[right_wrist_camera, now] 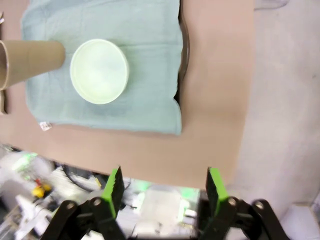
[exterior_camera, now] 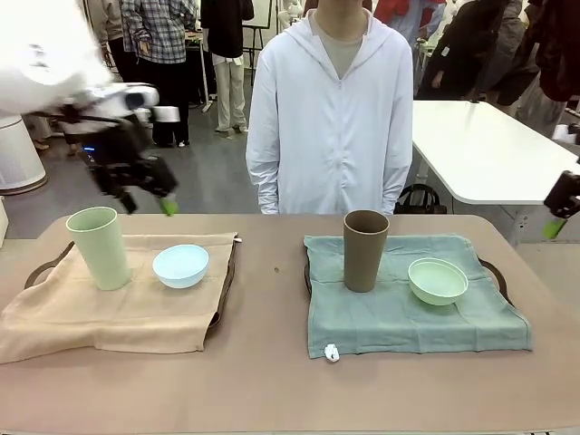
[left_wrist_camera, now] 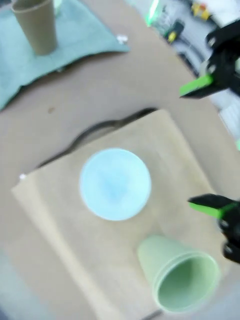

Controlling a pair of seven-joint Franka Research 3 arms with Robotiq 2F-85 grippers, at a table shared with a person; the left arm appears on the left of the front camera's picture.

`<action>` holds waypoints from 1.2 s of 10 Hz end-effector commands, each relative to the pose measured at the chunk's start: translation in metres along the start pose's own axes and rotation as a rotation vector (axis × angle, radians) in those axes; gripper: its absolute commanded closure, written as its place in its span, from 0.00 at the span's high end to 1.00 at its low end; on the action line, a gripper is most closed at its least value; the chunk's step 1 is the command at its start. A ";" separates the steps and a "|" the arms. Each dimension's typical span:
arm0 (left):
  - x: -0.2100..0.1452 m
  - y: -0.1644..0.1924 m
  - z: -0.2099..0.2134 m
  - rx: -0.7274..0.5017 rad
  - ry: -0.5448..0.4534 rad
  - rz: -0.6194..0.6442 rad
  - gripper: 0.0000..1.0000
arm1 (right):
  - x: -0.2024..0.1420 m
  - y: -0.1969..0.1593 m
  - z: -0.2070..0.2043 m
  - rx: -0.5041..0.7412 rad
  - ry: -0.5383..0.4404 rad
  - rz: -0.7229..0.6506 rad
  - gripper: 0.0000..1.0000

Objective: Set up a tray with a mat and arrange the tableware.
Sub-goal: Place the Picnic Bowl and Reusable plastic cup back onto the Handle tray in front of the human's position.

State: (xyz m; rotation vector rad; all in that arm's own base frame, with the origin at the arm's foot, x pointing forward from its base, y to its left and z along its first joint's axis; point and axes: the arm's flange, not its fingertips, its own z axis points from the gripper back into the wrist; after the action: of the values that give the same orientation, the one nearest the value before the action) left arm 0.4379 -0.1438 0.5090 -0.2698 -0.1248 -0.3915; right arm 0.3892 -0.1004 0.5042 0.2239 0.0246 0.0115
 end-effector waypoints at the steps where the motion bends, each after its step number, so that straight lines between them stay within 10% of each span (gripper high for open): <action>1: -0.036 0.041 0.020 -0.107 -0.030 0.055 1.00 | -0.015 -0.040 0.011 0.199 0.011 -0.067 0.85; 12: -0.211 0.239 0.064 -0.582 -0.463 0.429 1.00 | -0.096 -0.210 0.028 0.844 -0.124 -0.330 0.85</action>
State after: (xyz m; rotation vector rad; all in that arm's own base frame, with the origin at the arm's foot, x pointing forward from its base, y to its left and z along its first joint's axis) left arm 0.3290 0.1668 0.4791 -0.8922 -0.3660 0.0765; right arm 0.2957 -0.3044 0.4913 1.0096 -0.0420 -0.3535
